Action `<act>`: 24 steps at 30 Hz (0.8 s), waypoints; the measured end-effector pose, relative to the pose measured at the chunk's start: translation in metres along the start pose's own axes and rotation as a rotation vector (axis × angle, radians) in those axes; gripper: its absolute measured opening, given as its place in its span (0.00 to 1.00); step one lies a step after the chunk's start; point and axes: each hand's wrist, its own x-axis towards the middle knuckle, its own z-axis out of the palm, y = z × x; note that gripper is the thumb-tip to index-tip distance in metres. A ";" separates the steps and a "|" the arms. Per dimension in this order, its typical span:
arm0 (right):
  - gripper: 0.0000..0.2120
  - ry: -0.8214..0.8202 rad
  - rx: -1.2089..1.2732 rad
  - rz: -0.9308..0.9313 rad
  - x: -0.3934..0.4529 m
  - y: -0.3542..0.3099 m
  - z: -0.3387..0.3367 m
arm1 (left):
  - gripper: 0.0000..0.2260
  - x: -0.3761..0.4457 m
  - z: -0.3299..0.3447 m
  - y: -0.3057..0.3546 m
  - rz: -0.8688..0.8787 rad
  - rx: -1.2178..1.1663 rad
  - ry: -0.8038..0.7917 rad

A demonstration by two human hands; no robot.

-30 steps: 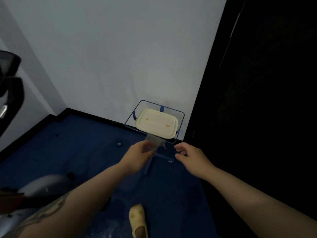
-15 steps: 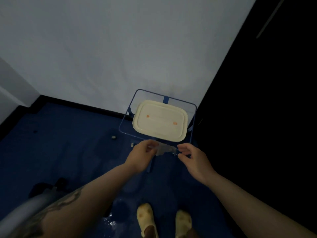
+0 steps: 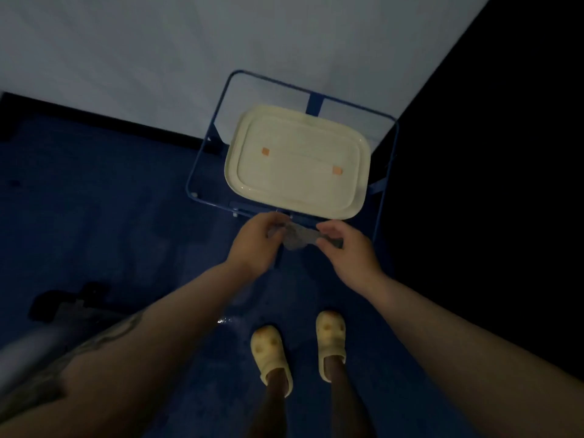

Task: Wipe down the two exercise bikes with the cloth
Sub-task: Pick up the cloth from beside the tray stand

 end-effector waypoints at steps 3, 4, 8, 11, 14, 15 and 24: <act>0.12 0.011 -0.002 0.015 0.016 0.013 0.009 | 0.11 0.008 0.008 -0.018 0.103 0.087 0.027; 0.12 0.011 -0.008 0.018 0.021 0.016 0.012 | 0.10 0.009 0.010 -0.023 0.138 0.098 0.033; 0.15 0.026 -0.070 0.025 0.031 0.024 0.020 | 0.10 0.005 0.017 -0.029 0.149 -0.036 0.087; 0.11 0.096 -0.126 -0.010 0.033 0.028 0.020 | 0.11 0.000 0.018 -0.027 0.117 -0.164 0.097; 0.08 0.159 -0.148 -0.104 0.033 0.026 0.018 | 0.11 -0.004 0.017 -0.027 0.081 -0.197 0.091; 0.06 0.181 -0.180 -0.149 0.033 0.023 0.016 | 0.11 -0.005 0.016 -0.027 0.076 -0.204 0.090; 0.06 0.155 -0.292 -0.387 -0.019 -0.046 -0.008 | 0.12 -0.048 -0.035 0.007 0.080 -0.189 0.186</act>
